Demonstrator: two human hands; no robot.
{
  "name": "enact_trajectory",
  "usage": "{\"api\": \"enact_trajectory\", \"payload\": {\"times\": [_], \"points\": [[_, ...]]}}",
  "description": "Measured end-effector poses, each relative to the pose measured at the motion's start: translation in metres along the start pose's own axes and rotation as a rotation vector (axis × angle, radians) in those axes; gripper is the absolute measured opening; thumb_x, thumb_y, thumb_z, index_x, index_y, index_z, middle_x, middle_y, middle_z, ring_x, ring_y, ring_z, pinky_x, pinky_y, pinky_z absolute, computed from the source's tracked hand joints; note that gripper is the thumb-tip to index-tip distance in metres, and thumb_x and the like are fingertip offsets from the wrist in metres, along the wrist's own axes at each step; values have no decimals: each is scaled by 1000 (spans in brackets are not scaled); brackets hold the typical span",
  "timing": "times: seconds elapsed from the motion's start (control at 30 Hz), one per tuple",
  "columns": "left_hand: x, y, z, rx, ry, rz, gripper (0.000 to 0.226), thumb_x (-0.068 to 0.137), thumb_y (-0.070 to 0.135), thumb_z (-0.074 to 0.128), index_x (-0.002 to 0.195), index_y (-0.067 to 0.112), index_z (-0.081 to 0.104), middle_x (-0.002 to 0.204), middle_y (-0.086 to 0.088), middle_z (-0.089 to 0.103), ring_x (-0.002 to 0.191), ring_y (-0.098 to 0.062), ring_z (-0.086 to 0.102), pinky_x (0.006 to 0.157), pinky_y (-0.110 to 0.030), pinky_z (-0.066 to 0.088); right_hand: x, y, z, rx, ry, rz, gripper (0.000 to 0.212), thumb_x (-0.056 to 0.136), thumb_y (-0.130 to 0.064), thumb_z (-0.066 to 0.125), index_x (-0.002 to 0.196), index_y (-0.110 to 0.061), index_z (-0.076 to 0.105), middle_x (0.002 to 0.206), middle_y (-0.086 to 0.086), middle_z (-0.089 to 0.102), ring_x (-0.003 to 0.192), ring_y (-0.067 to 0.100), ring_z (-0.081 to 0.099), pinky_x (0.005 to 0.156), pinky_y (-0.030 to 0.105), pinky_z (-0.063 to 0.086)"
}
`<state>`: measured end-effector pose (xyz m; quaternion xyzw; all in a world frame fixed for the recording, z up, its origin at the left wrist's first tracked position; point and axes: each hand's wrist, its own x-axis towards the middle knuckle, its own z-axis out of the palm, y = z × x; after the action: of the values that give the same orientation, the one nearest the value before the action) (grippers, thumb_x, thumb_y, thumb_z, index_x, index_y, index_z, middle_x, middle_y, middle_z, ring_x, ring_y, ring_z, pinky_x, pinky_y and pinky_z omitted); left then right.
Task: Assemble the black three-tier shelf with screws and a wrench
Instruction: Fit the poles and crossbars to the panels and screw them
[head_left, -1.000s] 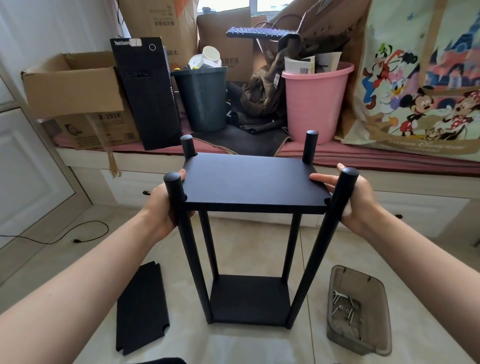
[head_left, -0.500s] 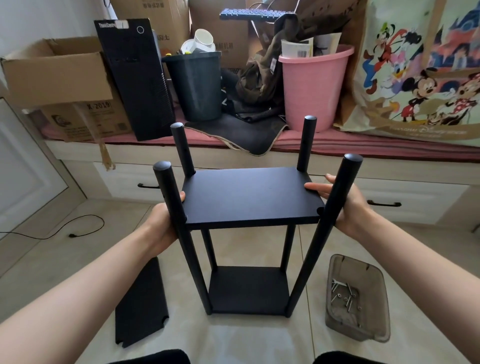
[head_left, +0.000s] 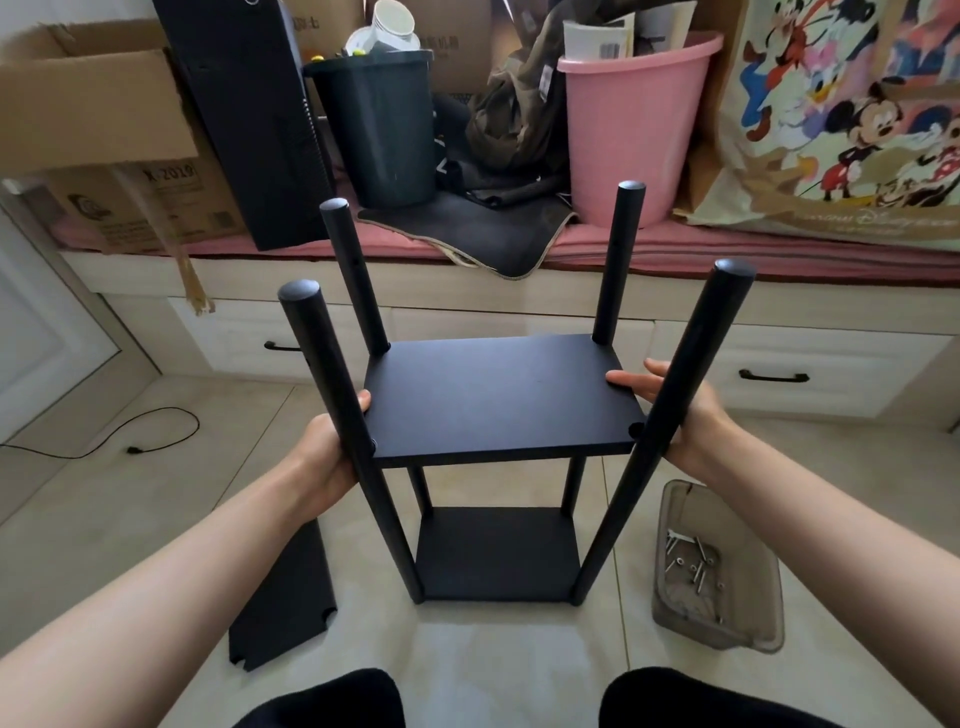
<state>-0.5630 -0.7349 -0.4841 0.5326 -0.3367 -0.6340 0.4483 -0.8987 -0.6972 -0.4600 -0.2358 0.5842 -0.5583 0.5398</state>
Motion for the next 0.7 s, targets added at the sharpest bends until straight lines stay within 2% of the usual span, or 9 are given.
{"api": "enact_trajectory", "payload": {"times": [0.07, 0.17, 0.27, 0.3, 0.4, 0.47, 0.53, 0.63, 0.7], "points": [[2, -4, -2, -2, 2, -11, 44, 107, 29, 45, 137, -3, 54, 115, -18, 57, 104, -32, 52, 103, -46, 42, 1, 5, -1, 1, 3, 3, 26, 102, -28, 39, 123, -20, 52, 93, 0, 78, 93, 18, 63, 66, 34, 47], [1, -9, -1, 0, 4, -13, 42, 107, 29, 46, 135, 0, 56, 121, -18, 62, 110, -32, 56, 110, -48, 40, 1, 11, -1, -18, 18, 12, 24, 101, -26, 42, 99, -19, 64, 110, 9, 73, 96, 28, 61, 71, 35, 44], [-1, -13, 0, -22, -8, -17, 37, 107, 29, 46, 130, 3, 60, 123, -13, 68, 109, -28, 65, 103, -44, 48, 2, 17, 0, -9, 41, 7, 43, 102, -25, 42, 75, -16, 74, 112, 10, 72, 100, 31, 60, 73, 36, 43], [0, -15, 0, -27, -11, -20, 37, 107, 29, 46, 129, 4, 61, 119, -11, 70, 104, -25, 67, 97, -40, 51, 3, 20, -1, -5, 43, 15, 44, 102, -25, 42, 76, -15, 76, 109, 9, 73, 98, 31, 59, 71, 35, 43], [4, -25, -3, -55, -2, -32, 33, 106, 29, 49, 123, 6, 63, 96, -4, 75, 80, -14, 71, 75, -30, 55, 11, 31, -5, -26, 27, 52, 37, 101, -26, 43, 113, -5, 70, 116, 7, 71, 93, 30, 58, 63, 34, 43], [8, -34, -3, -82, 32, -41, 32, 104, 29, 52, 123, 6, 64, 90, -1, 73, 65, -11, 68, 65, -26, 50, 16, 38, -9, -13, 32, 62, 39, 101, -26, 43, 120, -2, 66, 115, 7, 71, 93, 32, 58, 63, 34, 43], [11, -42, -4, -101, 66, -44, 40, 103, 29, 54, 131, 1, 61, 103, -7, 66, 76, -17, 62, 72, -26, 46, 18, 44, -9, 6, 34, 63, 34, 101, -23, 44, 122, -5, 63, 112, 6, 72, 90, 32, 58, 63, 34, 43], [15, -52, -6, -106, 80, -56, 44, 102, 29, 56, 137, 1, 57, 123, -13, 64, 99, -23, 60, 87, -32, 46, 18, 53, -9, 5, 56, 70, 27, 95, -17, 52, 116, -6, 66, 120, 11, 69, 81, 31, 58, 62, 34, 42], [16, -58, -7, -109, 81, -70, 46, 102, 30, 56, 138, 1, 56, 126, -14, 62, 106, -25, 57, 91, -34, 46, 18, 57, -8, -2, 59, 73, 23, 91, -14, 57, 109, -6, 68, 126, 15, 66, 71, 29, 56, 57, 32, 41]]}}
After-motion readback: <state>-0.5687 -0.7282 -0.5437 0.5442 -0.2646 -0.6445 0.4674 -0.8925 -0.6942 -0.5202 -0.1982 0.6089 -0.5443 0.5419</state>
